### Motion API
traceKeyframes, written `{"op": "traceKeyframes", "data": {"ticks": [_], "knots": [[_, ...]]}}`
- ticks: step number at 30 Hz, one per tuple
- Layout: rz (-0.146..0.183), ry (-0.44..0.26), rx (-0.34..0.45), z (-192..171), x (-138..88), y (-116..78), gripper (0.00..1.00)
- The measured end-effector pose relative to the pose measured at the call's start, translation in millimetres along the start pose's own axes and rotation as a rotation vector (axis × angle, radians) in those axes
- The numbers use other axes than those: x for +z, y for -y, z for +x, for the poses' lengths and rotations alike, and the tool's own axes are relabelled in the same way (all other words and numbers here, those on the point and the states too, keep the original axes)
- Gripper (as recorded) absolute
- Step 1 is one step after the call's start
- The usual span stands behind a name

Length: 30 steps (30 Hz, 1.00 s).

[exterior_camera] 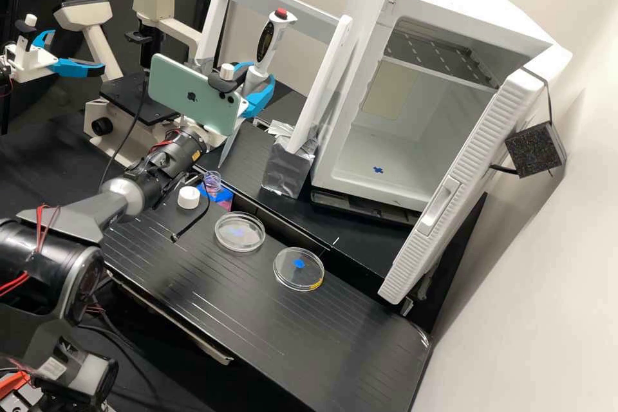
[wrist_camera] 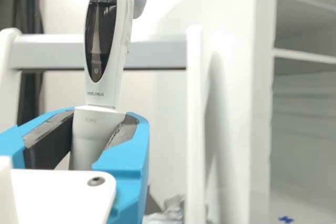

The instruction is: Use the pipette

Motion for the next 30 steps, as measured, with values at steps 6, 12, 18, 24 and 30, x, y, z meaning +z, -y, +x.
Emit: {"op": "traceKeyframes", "data": {"ticks": [6, 12, 18, 24, 30], "knots": [[-0.011, -0.014, -0.015, -3, -2, 6.0, 0.00], [-0.035, -0.033, 0.016, -3, -4, 5.8, 0.00], [-0.054, -0.032, 0.025, 0, 0, 11.0, 0.00], [-0.057, -0.025, 0.015, 2, 2, 14.2, 0.00], [-0.058, -0.024, 0.015, 2, 2, 14.8, 0.00]]}}
